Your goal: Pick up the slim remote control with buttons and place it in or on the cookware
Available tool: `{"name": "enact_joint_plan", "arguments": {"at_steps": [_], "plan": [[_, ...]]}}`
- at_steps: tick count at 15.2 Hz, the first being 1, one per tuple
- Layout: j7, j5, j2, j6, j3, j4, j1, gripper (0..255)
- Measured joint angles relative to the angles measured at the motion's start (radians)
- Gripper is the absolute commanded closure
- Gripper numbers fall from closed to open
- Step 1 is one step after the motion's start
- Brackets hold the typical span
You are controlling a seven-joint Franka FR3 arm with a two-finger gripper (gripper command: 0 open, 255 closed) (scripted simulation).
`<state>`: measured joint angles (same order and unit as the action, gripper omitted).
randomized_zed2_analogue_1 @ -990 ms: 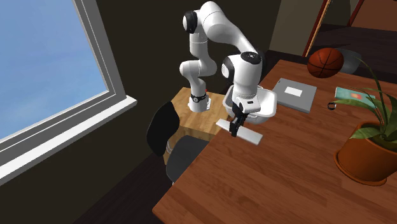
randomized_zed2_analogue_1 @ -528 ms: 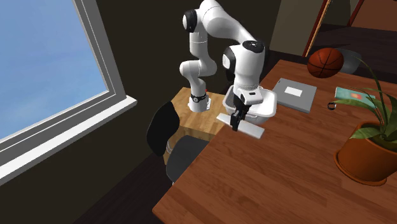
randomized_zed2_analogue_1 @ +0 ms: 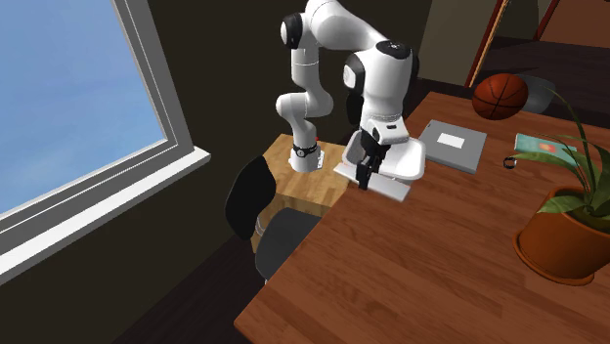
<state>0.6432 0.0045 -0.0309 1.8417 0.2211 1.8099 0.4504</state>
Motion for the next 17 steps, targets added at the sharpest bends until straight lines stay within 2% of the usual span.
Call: {"name": "enact_joint_plan", "arguments": {"at_steps": [4, 9, 17], "plan": [[-0.022, 0.014, 0.061, -0.01, 0.013, 0.049, 0.013, 255], [-0.075, 0.057, 0.213, 0.012, 0.047, 0.217, 0.049, 255], [-0.187, 0.137, 0.414, 0.0, 0.121, 0.394, 0.127, 255]]}}
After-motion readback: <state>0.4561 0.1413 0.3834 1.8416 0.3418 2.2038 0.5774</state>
